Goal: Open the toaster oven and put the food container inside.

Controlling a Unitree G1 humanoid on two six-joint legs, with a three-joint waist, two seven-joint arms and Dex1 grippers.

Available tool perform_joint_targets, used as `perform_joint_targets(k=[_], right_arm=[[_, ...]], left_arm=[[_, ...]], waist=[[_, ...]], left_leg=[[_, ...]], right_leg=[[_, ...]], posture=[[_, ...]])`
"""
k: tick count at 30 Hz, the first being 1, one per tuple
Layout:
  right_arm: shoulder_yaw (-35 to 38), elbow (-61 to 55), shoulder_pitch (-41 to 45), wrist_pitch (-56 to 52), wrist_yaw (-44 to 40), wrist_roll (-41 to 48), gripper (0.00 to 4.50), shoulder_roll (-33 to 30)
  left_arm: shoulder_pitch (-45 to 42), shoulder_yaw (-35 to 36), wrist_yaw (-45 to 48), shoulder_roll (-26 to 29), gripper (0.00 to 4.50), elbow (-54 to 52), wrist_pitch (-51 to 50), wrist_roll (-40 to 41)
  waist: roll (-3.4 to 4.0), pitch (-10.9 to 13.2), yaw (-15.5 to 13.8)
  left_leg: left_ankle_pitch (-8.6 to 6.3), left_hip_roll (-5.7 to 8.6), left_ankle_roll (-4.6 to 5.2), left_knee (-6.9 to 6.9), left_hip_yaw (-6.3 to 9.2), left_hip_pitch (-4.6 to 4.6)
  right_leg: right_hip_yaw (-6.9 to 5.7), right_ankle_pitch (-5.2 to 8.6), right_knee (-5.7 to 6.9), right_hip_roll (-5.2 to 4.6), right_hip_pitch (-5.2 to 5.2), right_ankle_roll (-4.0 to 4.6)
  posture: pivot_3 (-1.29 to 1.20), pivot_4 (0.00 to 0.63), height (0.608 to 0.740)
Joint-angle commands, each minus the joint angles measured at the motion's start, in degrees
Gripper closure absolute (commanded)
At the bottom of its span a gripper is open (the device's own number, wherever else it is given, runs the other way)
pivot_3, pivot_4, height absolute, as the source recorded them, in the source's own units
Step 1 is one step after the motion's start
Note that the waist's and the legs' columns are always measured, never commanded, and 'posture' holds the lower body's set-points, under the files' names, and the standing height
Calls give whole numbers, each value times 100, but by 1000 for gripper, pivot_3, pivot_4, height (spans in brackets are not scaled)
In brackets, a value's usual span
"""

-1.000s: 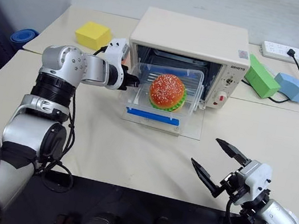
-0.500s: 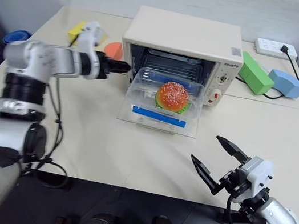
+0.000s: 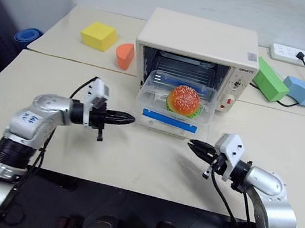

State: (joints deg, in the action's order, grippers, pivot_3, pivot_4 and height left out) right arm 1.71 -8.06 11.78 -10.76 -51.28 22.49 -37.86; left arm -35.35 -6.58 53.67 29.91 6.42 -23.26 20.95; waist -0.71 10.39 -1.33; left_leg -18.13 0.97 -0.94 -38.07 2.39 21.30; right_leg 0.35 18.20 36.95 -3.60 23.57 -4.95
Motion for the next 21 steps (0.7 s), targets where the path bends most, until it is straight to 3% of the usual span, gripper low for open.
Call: perform_joint_targets(k=[1, 7, 21], right_arm=[[-173, 586, 534, 312, -36, -287, 4445, 205], [-295, 1740, 1502, 745, -115, -645, 4445, 487], [-262, 4799, 3696, 2083, 304, -1393, 4445, 1202]], left_arm=[[-296, 139, -635, -524, 4500, 454, 309, -236], [-625, 410, -1429, -1143, 4500, 1043, 508, -412], [-1516, 930, -2208, -1828, 4500, 2843, 1530, -633]], waist=[[0, 0, 3], [0, 0, 83], [0, 0, 173]], left_leg=[[0, 0, 1, -1, -3, 2], [2, -4, -3, -1, -10, 3], [5, -3, -8, 1, -11, 3]], right_leg=[[0, -1, 1, 2, 3, -2], [2, -2, 13, 7, 13, -3], [-3, -3, 13, 4, 14, -5]], posture=[[0, 150, 740], [0, 150, 740], [0, 150, 740]])
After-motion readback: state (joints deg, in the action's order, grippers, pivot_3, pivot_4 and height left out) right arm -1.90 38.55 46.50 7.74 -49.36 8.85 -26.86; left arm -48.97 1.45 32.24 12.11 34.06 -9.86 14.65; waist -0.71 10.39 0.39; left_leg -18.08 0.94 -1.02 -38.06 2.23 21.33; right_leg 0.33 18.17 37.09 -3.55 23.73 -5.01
